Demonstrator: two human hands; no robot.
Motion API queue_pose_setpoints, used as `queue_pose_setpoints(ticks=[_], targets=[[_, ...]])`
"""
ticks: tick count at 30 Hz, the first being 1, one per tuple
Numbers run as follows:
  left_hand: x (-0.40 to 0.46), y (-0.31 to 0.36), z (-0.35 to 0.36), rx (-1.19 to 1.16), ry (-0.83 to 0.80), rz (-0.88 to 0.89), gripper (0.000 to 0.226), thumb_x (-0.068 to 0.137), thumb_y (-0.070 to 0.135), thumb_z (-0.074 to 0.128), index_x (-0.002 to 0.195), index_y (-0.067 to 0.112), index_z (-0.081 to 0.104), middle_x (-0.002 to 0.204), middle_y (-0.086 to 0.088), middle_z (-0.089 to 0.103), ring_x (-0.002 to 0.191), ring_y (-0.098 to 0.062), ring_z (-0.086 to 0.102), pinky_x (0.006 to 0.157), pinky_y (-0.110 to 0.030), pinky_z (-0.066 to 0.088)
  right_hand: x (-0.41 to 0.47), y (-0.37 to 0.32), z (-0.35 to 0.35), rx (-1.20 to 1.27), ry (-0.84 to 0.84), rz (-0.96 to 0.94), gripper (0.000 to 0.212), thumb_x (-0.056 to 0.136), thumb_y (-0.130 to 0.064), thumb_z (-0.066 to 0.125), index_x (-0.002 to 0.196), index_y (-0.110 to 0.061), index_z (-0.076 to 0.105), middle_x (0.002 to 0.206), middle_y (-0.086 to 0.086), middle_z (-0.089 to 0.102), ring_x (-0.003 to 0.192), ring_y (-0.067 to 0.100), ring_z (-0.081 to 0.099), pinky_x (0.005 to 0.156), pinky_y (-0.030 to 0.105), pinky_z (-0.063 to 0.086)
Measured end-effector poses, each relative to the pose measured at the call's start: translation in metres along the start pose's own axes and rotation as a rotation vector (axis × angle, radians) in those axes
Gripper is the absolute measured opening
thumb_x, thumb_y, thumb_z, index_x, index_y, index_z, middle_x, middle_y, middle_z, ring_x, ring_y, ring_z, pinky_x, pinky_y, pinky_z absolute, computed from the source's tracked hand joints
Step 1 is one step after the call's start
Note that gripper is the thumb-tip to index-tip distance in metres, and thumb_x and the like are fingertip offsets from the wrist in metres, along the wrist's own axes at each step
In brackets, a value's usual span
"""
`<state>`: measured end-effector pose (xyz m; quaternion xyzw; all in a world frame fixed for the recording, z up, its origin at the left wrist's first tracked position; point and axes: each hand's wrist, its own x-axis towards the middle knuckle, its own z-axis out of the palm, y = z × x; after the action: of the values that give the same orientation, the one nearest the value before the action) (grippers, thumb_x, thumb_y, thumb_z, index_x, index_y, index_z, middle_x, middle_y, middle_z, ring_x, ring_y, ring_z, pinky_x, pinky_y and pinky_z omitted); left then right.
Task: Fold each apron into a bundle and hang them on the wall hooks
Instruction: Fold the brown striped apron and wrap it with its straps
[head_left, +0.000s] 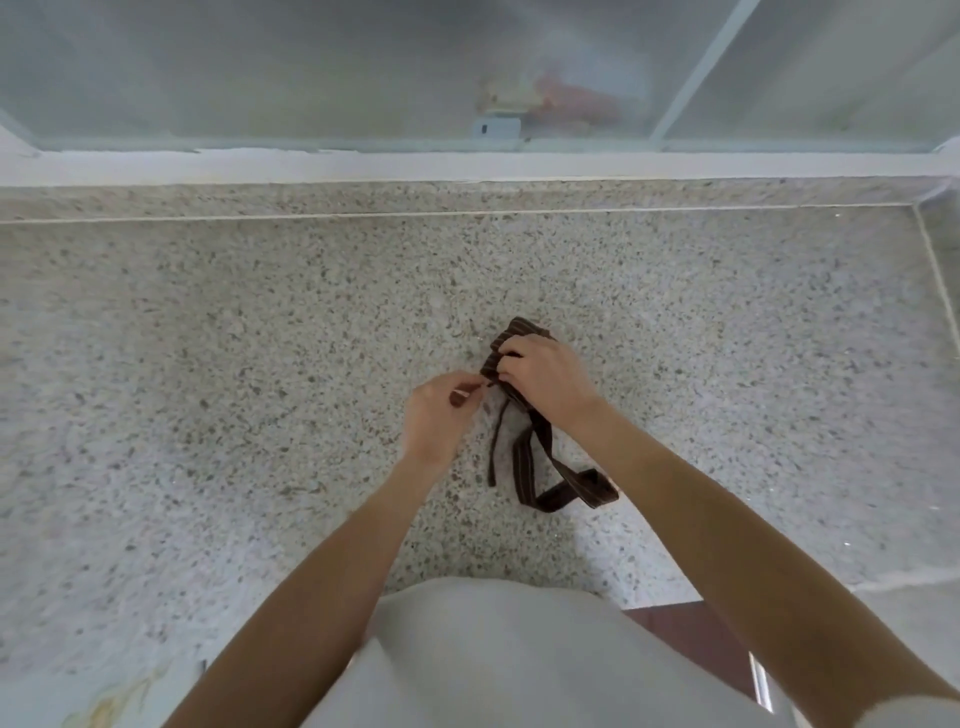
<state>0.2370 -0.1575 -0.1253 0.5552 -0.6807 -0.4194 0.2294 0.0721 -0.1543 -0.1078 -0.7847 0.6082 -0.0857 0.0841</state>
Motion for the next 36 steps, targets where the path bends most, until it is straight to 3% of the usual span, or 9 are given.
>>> queue_pose_setpoints(ticks=[3,5,9,13,17,21,26,32,36], targets=[[-0.003,-0.013,0.003,0.328,0.106,0.290,0.008,0.082,0.023,0.066,0.090,0.021,0.070,0.087,0.006,0.068,0.082,-0.013,0.062,0.072,-0.021,0.048,0.002,0.002,-0.007,-0.171,-0.122,-0.085,0.023,0.051,-0.008,0.087,0.065,-0.015,0.070,0.086,0.007,0.068,0.068,0.023,0.066,0.057,0.026,0.053],[-0.005,-0.011,0.010,0.514,0.038,0.412,0.016,0.083,0.035,0.060,0.083,0.021,0.068,0.082,0.004,0.065,0.081,-0.019,0.060,0.069,-0.030,0.047,0.005,-0.002,-0.011,-0.251,-0.141,-0.148,0.021,0.055,-0.007,0.083,0.067,-0.014,0.068,0.083,0.006,0.066,0.069,0.023,0.064,0.062,0.029,0.052],[-0.012,0.009,0.027,0.720,-0.397,0.053,0.038,0.089,0.047,0.054,0.116,0.020,0.054,0.099,-0.004,0.063,0.097,-0.023,0.059,0.073,-0.033,0.048,0.009,-0.009,-0.010,-0.341,-0.201,-0.296,0.021,0.056,-0.005,0.081,0.069,-0.011,0.066,0.077,0.006,0.064,0.075,0.022,0.063,0.067,0.028,0.052],[-0.010,0.010,0.030,0.640,-0.394,-0.084,0.031,0.093,0.035,0.052,0.116,0.015,0.052,0.098,-0.007,0.066,0.093,-0.026,0.062,0.068,-0.033,0.043,0.011,-0.011,-0.012,-0.326,-0.353,-0.301,0.037,0.036,-0.002,0.088,0.064,-0.009,0.065,0.074,0.009,0.064,0.060,0.020,0.061,0.048,0.021,0.048],[-0.005,-0.001,0.015,0.481,-0.299,-0.102,0.027,0.097,0.025,0.044,0.115,0.012,0.059,0.104,-0.010,0.062,0.097,-0.028,0.060,0.079,-0.037,0.048,0.010,-0.012,-0.007,-0.311,-0.382,-0.222,0.041,0.031,-0.001,0.089,0.064,-0.010,0.065,0.078,0.011,0.065,0.056,0.018,0.060,0.035,0.018,0.038],[0.009,0.002,-0.004,0.469,-0.177,0.032,0.025,0.098,0.023,0.043,0.110,0.012,0.062,0.104,-0.007,0.060,0.099,-0.024,0.056,0.079,-0.034,0.045,0.002,-0.016,0.001,-0.198,-0.275,-0.026,0.031,0.057,0.000,0.081,0.084,-0.006,0.067,0.092,0.014,0.063,0.077,0.024,0.064,0.048,0.024,0.046],[0.006,0.005,-0.008,0.449,-0.130,0.139,0.020,0.096,0.024,0.048,0.103,0.014,0.064,0.101,-0.003,0.059,0.093,-0.023,0.056,0.073,-0.036,0.048,-0.001,-0.014,0.003,0.053,-0.175,0.159,0.010,0.091,-0.005,0.053,0.099,-0.003,0.057,0.096,0.015,0.059,0.089,0.030,0.057,0.060,0.029,0.033],[0.001,0.012,-0.016,0.390,-0.008,0.148,0.019,0.095,0.026,0.049,0.099,0.015,0.064,0.100,0.000,0.059,0.087,-0.017,0.060,0.066,-0.033,0.050,-0.009,-0.022,0.000,0.237,-0.158,0.104,0.010,0.091,-0.013,0.052,0.098,-0.008,0.057,0.092,0.008,0.059,0.079,0.023,0.056,0.060,0.029,0.037],[0.002,0.016,-0.029,0.379,-0.017,0.174,0.019,0.094,0.027,0.052,0.099,0.015,0.065,0.098,-0.001,0.061,0.087,-0.017,0.060,0.078,-0.036,0.049,-0.008,-0.032,0.001,0.408,-0.116,0.160,0.012,0.089,-0.021,0.061,0.092,-0.009,0.060,0.078,-0.001,0.054,0.068,0.014,0.050,0.062,0.026,0.039]])
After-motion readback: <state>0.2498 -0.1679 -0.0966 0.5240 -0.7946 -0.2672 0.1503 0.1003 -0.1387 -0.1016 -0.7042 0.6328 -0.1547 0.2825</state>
